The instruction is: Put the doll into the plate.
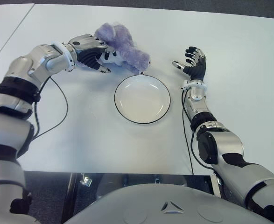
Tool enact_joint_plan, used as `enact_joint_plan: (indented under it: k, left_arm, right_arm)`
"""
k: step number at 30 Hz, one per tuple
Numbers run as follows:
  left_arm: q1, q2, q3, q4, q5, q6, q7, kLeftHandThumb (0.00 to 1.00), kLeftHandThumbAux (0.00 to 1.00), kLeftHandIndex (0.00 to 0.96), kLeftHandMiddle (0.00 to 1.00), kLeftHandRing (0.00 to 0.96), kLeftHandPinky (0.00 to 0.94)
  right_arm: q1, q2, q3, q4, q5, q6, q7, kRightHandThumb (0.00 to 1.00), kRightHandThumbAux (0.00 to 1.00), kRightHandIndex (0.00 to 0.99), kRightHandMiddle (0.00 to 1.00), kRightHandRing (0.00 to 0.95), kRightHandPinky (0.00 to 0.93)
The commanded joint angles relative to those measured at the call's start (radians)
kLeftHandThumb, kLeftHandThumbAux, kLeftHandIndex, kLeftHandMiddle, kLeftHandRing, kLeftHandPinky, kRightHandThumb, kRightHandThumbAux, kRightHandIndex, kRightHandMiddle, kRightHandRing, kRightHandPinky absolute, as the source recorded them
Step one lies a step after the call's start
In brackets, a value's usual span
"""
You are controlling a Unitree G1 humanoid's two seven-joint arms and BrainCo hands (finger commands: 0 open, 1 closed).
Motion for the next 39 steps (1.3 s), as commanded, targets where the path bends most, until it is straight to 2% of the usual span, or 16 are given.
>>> enact_joint_plan:
  k: [1, 5, 11, 18, 19, 20, 22, 25, 26, 27, 29, 35, 37, 38, 39]
  left_arm:
    - [0.193, 0.12, 0.078, -0.257, -0.101, 0.036, -0.163, 0.248, 0.489, 0.241, 0.368, 0.494, 0.562]
    - [0.256, 0.154, 0.13, -0.331, -0.135, 0.037, -0.167, 0.275, 0.488, 0.246, 0.352, 0.472, 0.551]
    - [0.298, 0.186, 0.182, -0.411, -0.174, 0.043, -0.197, 0.306, 0.476, 0.243, 0.336, 0.457, 0.555]
    - [0.356, 0.23, 0.273, -0.478, -0.172, 0.01, -0.146, 0.319, 0.452, 0.221, 0.298, 0.435, 0.533]
    - [0.353, 0.24, 0.303, -0.483, -0.163, 0.006, -0.124, 0.317, 0.451, 0.22, 0.294, 0.433, 0.53]
    - [0.35, 0.246, 0.324, -0.486, -0.158, 0.003, -0.111, 0.302, 0.443, 0.217, 0.29, 0.414, 0.479]
    - [0.341, 0.234, 0.377, -0.474, -0.116, -0.002, -0.027, 0.283, 0.434, 0.222, 0.292, 0.399, 0.449]
    - [0.334, 0.162, 0.463, -0.394, 0.0, -0.009, 0.261, 0.261, 0.41, 0.252, 0.316, 0.396, 0.45]
    - [0.33, 0.148, 0.475, -0.346, 0.04, -0.011, 0.366, 0.255, 0.401, 0.265, 0.326, 0.397, 0.454]
    - [0.327, 0.143, 0.478, -0.316, 0.065, -0.012, 0.426, 0.249, 0.395, 0.275, 0.331, 0.395, 0.448]
    - [0.323, 0.143, 0.477, -0.283, 0.09, -0.015, 0.487, 0.244, 0.391, 0.283, 0.336, 0.393, 0.443]
    - [0.316, 0.148, 0.461, -0.258, 0.122, -0.022, 0.553, 0.239, 0.386, 0.291, 0.34, 0.391, 0.437]
    - [0.271, 0.126, 0.469, -0.187, 0.142, -0.032, 0.684, 0.232, 0.396, 0.306, 0.352, 0.399, 0.444]
    - [0.205, 0.093, 0.484, -0.092, 0.15, -0.04, 0.846, 0.227, 0.402, 0.315, 0.359, 0.404, 0.448]
    - [0.157, 0.071, 0.493, -0.024, 0.157, -0.046, 0.963, 0.231, 0.443, 0.323, 0.361, 0.392, 0.434]
  right_arm:
    - [0.35, 0.067, 0.023, 0.173, -0.027, 0.053, -0.009, 0.001, 0.998, 0.263, 0.3, 0.272, 0.263]
    - [0.35, 0.066, 0.023, 0.173, -0.027, 0.053, -0.008, 0.0, 0.997, 0.26, 0.297, 0.267, 0.261]
    - [0.348, 0.067, 0.024, 0.174, -0.028, 0.054, -0.01, 0.001, 0.998, 0.255, 0.293, 0.264, 0.259]
    - [0.346, 0.068, 0.025, 0.176, -0.029, 0.058, -0.008, 0.01, 0.998, 0.25, 0.291, 0.26, 0.256]
    - [0.345, 0.068, 0.025, 0.176, -0.03, 0.058, -0.009, 0.011, 0.998, 0.25, 0.291, 0.26, 0.256]
    - [0.345, 0.068, 0.026, 0.176, -0.03, 0.058, -0.009, 0.011, 0.998, 0.248, 0.29, 0.26, 0.256]
    - [0.345, 0.069, 0.026, 0.176, -0.031, 0.057, -0.01, 0.008, 0.998, 0.246, 0.288, 0.259, 0.253]
    - [0.345, 0.07, 0.027, 0.177, -0.031, 0.065, -0.011, 0.003, 0.998, 0.247, 0.288, 0.259, 0.255]
    - [0.345, 0.07, 0.027, 0.177, -0.03, 0.066, -0.011, 0.002, 0.998, 0.247, 0.288, 0.259, 0.258]
    - [0.345, 0.07, 0.027, 0.177, -0.03, 0.066, -0.01, 0.009, 0.998, 0.249, 0.29, 0.261, 0.262]
    - [0.345, 0.07, 0.028, 0.177, -0.03, 0.066, -0.01, 0.016, 0.998, 0.25, 0.291, 0.263, 0.266]
    - [0.344, 0.071, 0.03, 0.178, -0.032, 0.068, -0.011, 0.056, 0.998, 0.26, 0.3, 0.275, 0.274]
    - [0.343, 0.07, 0.031, 0.178, -0.032, 0.068, -0.012, 0.061, 0.998, 0.26, 0.301, 0.276, 0.275]
    - [0.343, 0.07, 0.031, 0.178, -0.033, 0.068, -0.013, 0.063, 0.998, 0.26, 0.301, 0.277, 0.275]
    - [0.343, 0.07, 0.032, 0.178, -0.034, 0.068, -0.014, 0.065, 0.998, 0.26, 0.302, 0.277, 0.275]
